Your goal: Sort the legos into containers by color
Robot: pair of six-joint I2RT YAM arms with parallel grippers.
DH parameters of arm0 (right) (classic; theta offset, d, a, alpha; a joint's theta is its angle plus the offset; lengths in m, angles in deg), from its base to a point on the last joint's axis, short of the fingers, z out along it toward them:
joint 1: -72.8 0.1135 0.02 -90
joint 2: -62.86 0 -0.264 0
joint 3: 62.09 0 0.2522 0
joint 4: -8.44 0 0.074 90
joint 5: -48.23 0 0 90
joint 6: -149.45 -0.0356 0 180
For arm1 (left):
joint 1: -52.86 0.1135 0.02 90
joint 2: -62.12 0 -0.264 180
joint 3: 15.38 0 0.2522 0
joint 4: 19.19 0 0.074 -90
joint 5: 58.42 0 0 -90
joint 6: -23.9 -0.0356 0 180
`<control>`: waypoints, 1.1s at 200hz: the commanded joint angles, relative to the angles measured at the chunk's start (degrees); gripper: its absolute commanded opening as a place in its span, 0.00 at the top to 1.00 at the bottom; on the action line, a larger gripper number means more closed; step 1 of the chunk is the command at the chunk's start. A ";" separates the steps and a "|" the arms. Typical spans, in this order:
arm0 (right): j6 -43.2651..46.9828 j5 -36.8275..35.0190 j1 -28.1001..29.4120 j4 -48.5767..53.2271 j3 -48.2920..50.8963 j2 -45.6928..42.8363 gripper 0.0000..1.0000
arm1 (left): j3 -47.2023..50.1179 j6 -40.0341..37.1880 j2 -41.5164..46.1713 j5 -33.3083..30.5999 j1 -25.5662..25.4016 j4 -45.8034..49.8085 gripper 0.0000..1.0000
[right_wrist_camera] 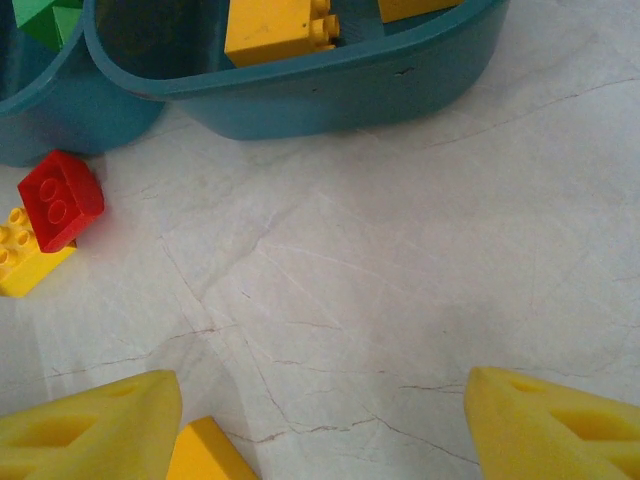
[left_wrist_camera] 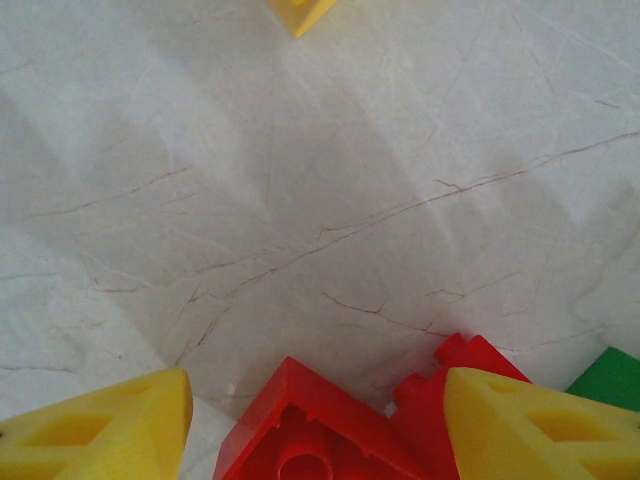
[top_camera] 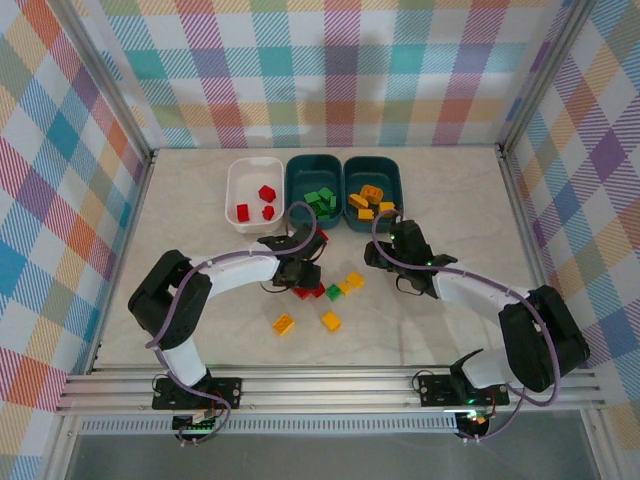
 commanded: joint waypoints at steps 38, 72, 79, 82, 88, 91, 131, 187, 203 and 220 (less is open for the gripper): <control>-0.16 0.61 -0.04 -1.13 -0.68 0.34 0.25 | -2.26 17.72 1.03 4.20 -0.39 10.52 0.26; -0.05 0.46 0.02 -0.88 -0.70 -0.14 0.25 | -3.54 24.21 -3.30 5.61 -0.41 10.08 0.29; -0.03 0.36 -0.03 -0.79 -0.61 -0.41 0.25 | -3.84 24.95 -4.13 4.56 -0.30 10.38 0.30; 0.03 0.27 -0.04 -0.82 -0.55 -0.57 0.25 | -3.87 25.16 -4.47 4.13 -0.34 10.36 0.31; 0.06 0.10 -0.03 -0.74 -0.44 -0.83 0.25 | -3.87 25.27 -4.99 3.67 -0.34 9.91 0.33; 0.07 0.04 -0.01 -0.73 -0.37 -0.96 0.25 | -3.76 25.38 -5.20 3.50 -0.28 9.75 0.34; 0.13 0.24 -0.03 -0.59 -0.26 -2.01 0.25 | -4.18 25.01 -5.75 0.44 0.17 9.65 0.56; 0.05 0.49 -0.07 -0.56 -0.22 -2.38 0.25 | -7.48 19.98 0.38 -5.98 1.26 15.02 0.73; -0.03 0.77 -0.03 -0.60 -0.21 -2.39 0.25 | -10.80 16.21 3.41 -6.73 5.23 16.81 0.75; 0.14 0.58 -0.07 -0.84 -0.24 -2.14 0.26 | -13.48 12.04 6.01 -1.34 11.95 14.17 0.75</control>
